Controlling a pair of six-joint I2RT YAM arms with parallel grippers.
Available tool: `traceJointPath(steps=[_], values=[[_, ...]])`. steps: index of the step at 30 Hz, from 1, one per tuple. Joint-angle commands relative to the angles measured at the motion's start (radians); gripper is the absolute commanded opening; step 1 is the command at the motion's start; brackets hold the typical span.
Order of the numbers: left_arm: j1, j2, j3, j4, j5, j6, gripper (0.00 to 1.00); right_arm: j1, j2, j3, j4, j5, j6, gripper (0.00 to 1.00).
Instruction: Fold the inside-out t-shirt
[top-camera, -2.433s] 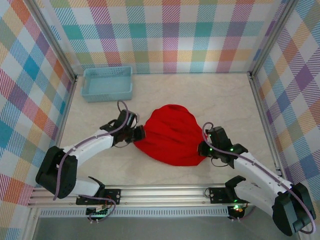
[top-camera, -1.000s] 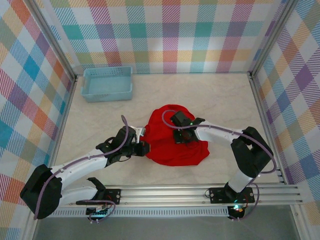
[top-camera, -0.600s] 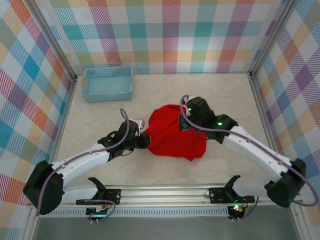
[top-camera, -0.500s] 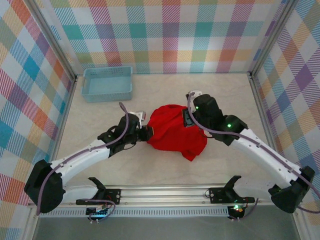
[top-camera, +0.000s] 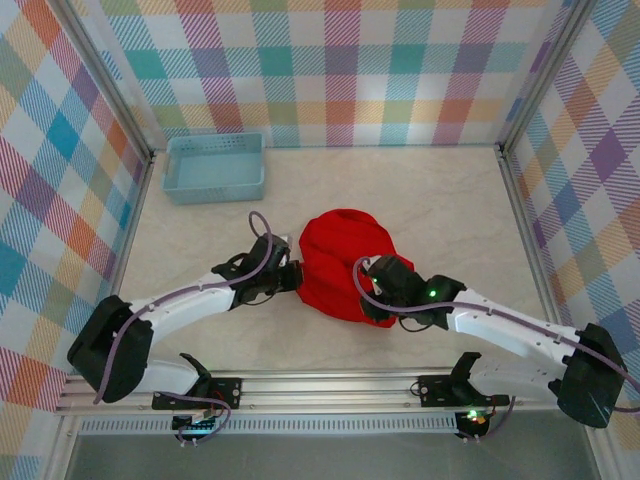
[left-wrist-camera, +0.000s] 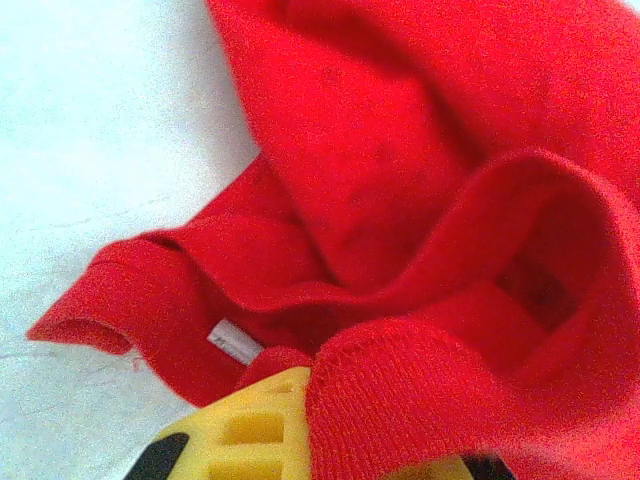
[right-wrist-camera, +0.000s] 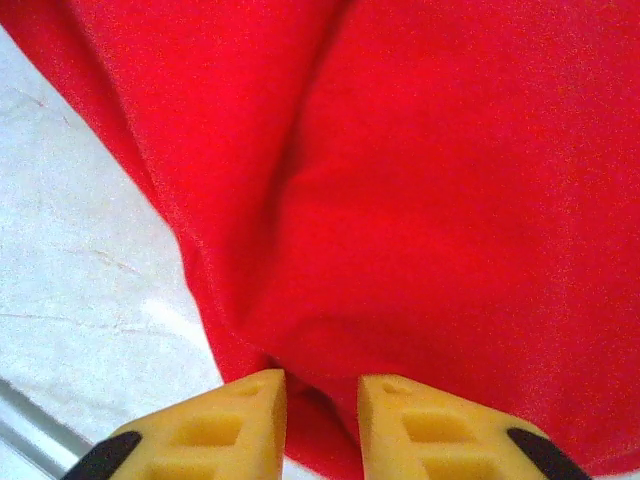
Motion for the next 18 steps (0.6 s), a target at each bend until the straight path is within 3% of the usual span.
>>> traceJointPath(steps=[1,4,9,15,18], values=[[0.009,0.016,0.009,-0.027,-0.028,0.032,0.03,0.006,-0.029,0.03,-0.013,0.024,0.075,0.35],[0.008,0.017,0.014,-0.031,-0.031,0.036,0.14,-0.021,-0.047,0.077,-0.059,0.08,0.053,0.45],[-0.022,-0.032,0.013,-0.082,-0.095,0.028,0.4,-0.066,0.026,0.091,-0.039,0.016,0.027,0.52],[-0.12,-0.134,-0.02,-0.12,-0.169,-0.007,0.51,-0.066,0.094,0.065,-0.024,-0.01,0.029,0.55],[-0.223,-0.162,-0.024,-0.085,-0.184,-0.015,0.61,-0.067,0.115,0.056,0.001,-0.011,0.02,0.53]])
